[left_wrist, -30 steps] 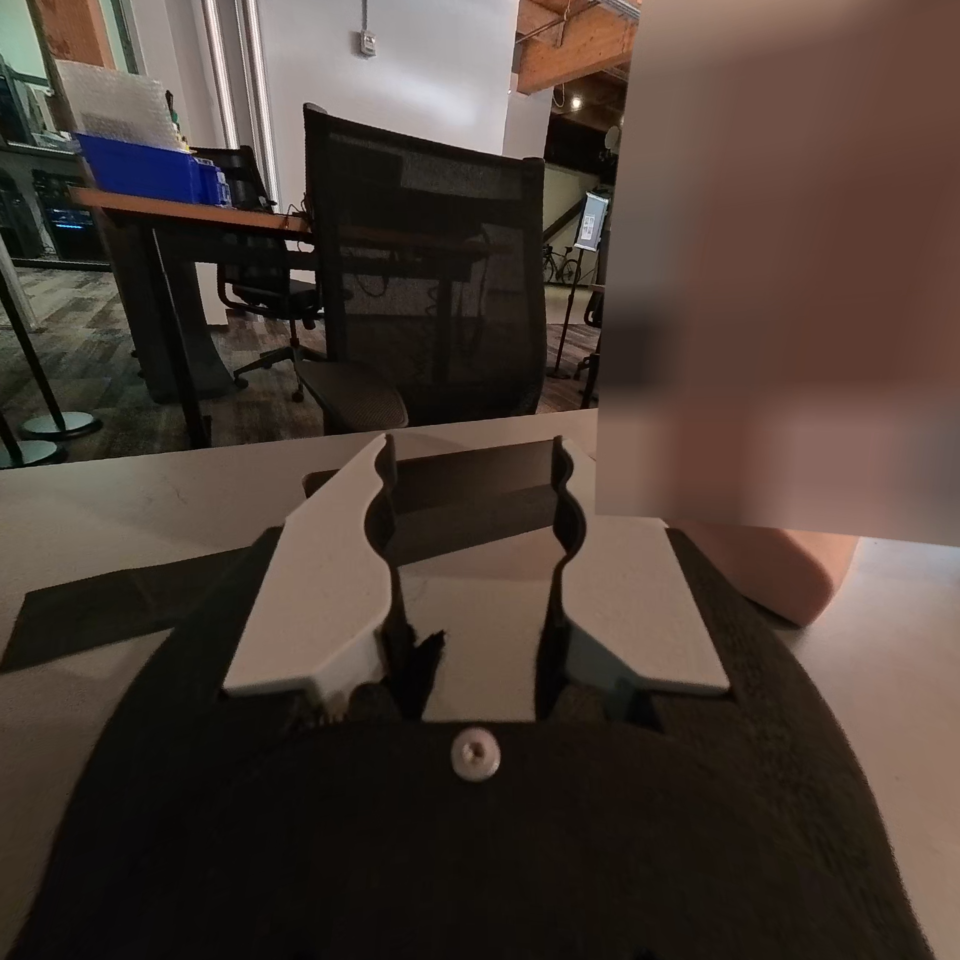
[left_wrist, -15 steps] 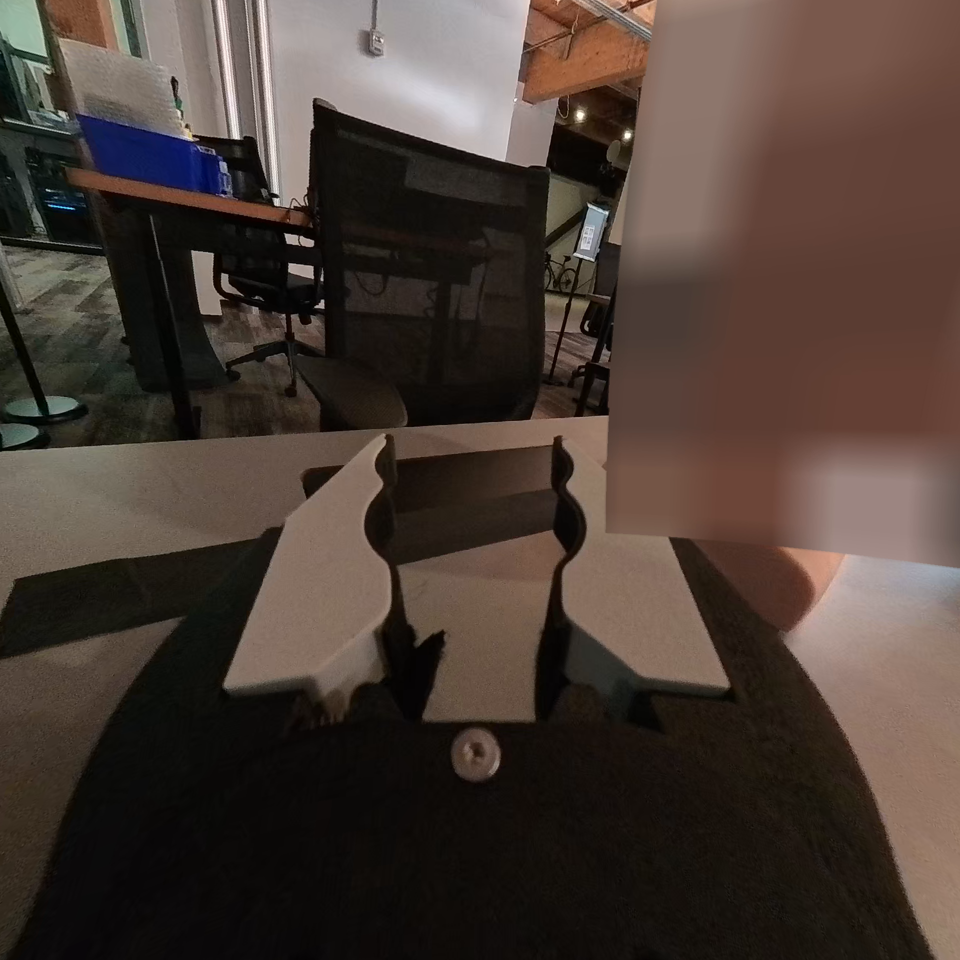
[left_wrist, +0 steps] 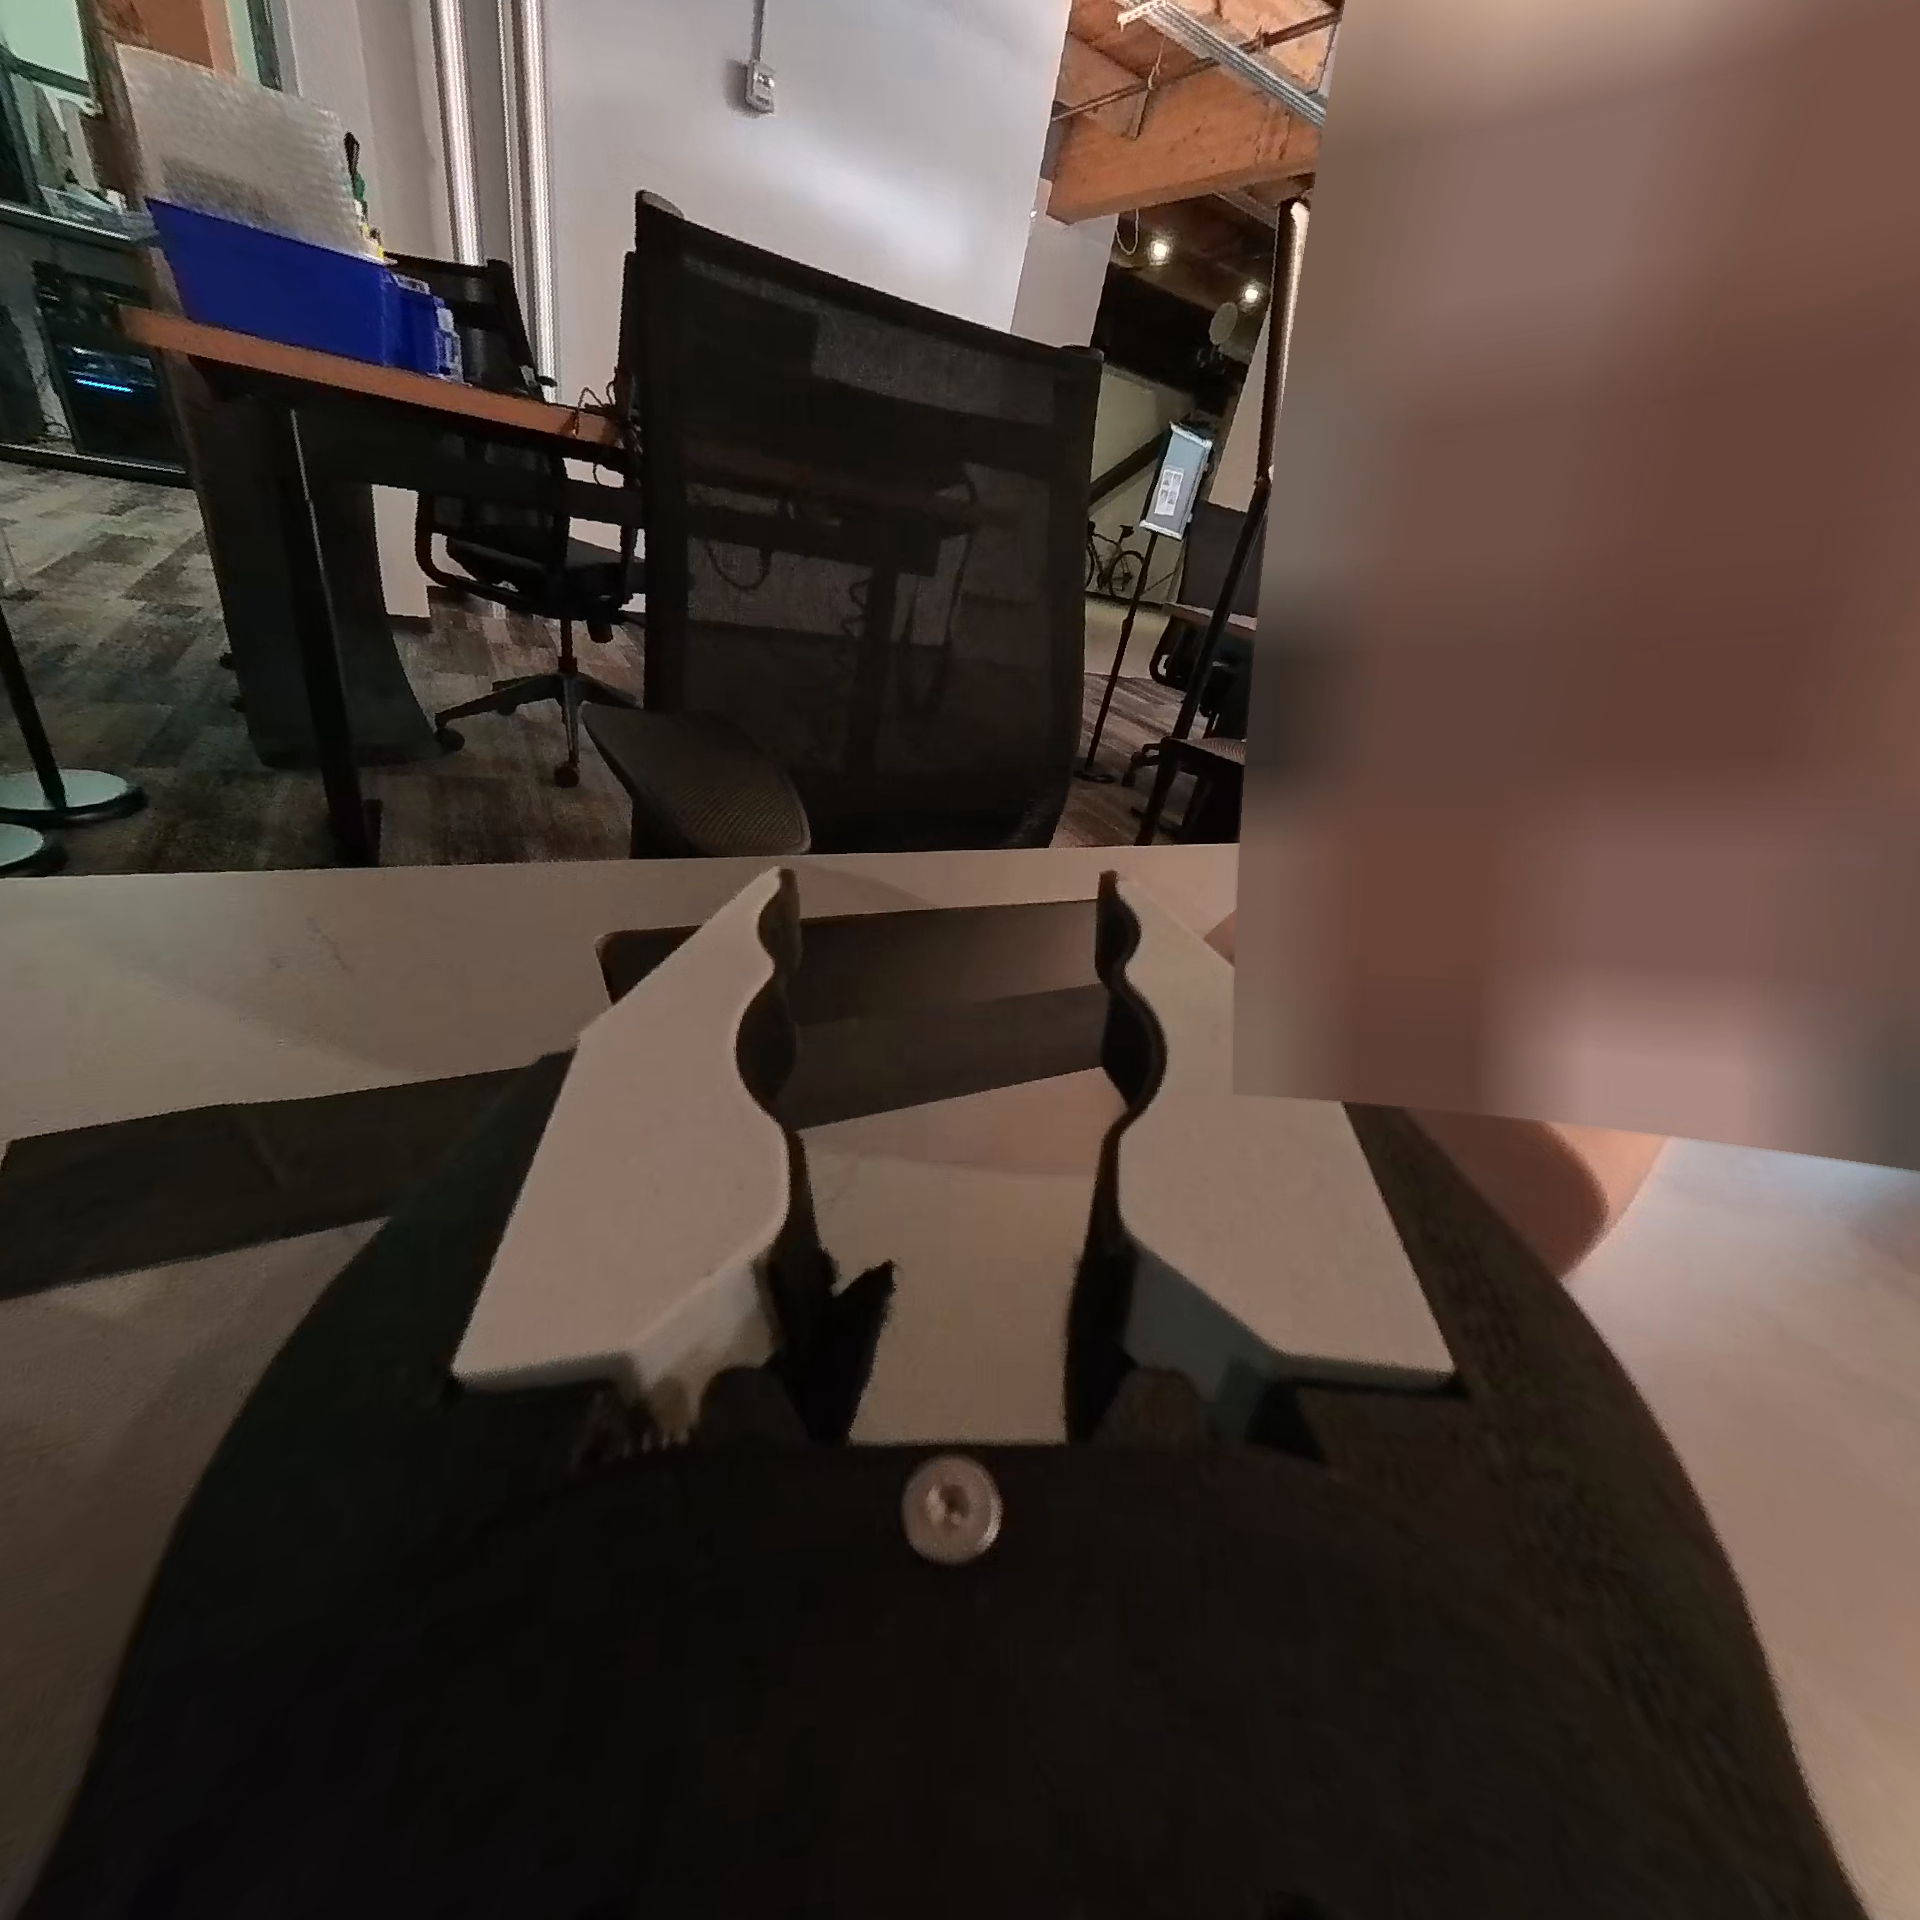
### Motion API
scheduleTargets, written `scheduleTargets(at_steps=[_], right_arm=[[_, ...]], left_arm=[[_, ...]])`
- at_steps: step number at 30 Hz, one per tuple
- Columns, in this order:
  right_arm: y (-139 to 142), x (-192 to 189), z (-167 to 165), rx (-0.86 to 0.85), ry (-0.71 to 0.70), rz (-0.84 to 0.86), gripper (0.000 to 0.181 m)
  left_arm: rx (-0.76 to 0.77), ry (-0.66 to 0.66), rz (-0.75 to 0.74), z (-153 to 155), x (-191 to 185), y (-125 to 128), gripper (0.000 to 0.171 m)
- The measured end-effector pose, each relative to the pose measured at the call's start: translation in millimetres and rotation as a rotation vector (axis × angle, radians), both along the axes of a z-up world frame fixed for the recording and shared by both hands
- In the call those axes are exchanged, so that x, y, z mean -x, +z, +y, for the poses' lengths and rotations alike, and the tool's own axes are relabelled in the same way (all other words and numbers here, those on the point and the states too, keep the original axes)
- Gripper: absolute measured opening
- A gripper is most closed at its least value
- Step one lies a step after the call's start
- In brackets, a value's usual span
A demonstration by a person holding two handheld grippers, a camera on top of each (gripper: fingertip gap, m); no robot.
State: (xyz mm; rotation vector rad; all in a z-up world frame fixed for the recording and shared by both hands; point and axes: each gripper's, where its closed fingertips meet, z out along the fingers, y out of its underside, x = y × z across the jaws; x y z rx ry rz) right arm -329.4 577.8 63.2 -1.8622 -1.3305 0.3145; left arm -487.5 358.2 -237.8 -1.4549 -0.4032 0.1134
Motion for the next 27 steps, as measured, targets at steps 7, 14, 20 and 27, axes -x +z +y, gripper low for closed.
scheduleTargets(at_steps=[7, 14, 20, 27], right_arm=[[-15, -3, -157, -0.488, 0.610, 0.325, 0.044], [-319, -46, -340, -0.111, 1.200, 0.023, 0.063], [-368, -36, -393, 0.217, 1.315, 0.245, 0.073], [-409, -41, -416, 0.286, 1.513, -0.074, 0.097]], left_arm=[[-0.027, -0.001, -0.018, -2, 2, 2, 0.055], [-0.024, -0.001, -0.008, -1, 1, 2, 0.055], [-0.015, -0.004, 0.000, 1, 0, 2, 0.055], [-0.031, 0.007, 0.011, 0, -1, 4, 0.052]])
